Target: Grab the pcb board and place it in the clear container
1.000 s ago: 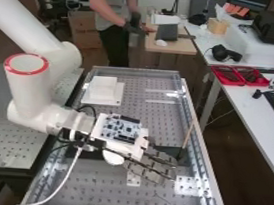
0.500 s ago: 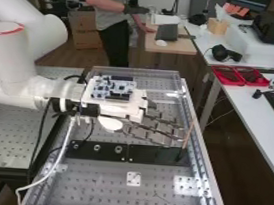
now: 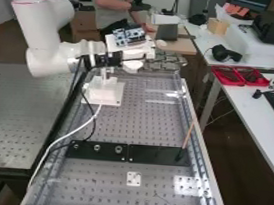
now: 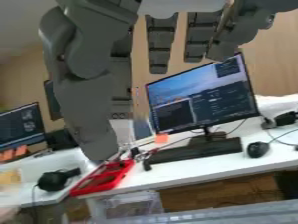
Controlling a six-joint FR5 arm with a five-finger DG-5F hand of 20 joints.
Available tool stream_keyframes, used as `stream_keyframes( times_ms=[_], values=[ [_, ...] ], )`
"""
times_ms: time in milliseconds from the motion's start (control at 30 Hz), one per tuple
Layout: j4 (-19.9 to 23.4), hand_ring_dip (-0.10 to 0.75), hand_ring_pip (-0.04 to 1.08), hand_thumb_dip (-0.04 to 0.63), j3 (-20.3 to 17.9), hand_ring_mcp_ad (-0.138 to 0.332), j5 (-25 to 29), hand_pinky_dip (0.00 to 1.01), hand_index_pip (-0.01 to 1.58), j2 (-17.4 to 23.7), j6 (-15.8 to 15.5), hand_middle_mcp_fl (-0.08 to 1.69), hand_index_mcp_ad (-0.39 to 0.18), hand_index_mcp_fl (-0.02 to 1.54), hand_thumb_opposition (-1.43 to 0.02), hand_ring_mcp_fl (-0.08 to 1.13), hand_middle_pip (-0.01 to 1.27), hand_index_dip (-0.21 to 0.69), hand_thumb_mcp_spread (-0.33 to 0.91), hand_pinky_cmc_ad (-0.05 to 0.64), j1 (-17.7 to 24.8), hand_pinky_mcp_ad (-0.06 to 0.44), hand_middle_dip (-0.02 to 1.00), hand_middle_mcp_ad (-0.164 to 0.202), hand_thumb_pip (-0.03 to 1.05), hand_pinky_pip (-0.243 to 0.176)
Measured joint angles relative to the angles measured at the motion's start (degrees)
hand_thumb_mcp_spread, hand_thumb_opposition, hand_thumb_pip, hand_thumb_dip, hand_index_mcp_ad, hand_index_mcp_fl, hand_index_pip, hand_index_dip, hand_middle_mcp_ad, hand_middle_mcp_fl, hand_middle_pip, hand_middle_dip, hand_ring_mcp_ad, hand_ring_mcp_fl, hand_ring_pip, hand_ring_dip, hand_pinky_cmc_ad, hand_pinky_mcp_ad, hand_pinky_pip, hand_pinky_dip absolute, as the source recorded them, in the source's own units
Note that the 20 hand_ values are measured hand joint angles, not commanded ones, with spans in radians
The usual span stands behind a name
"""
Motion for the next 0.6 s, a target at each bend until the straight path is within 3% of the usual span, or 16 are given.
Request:
stream_keyframes(
  times_ms=[300, 600],
  values=[
    [-1.2, 0.021, 0.09, 0.234, 3.3, 0.134, 1.7, 0.19, 1.27, -5.6, 1.9, 0.12, -0.208, 0.63, -0.88, 0.03, 0.13, 0.251, 0.69, 0.248, 7.4, 0.098, 0.16, 0.038, 0.39, -0.075],
    [-3.1, 0.021, 0.09, 0.234, 6.8, 0.133, 7.7, 0.19, 1.27, -10.6, 1.6, 0.12, -0.208, 0.63, -0.88, 0.03, 0.14, 0.253, 0.70, 0.258, 9.9, 0.101, 0.16, 0.042, 0.39, -0.075]
  ],
)
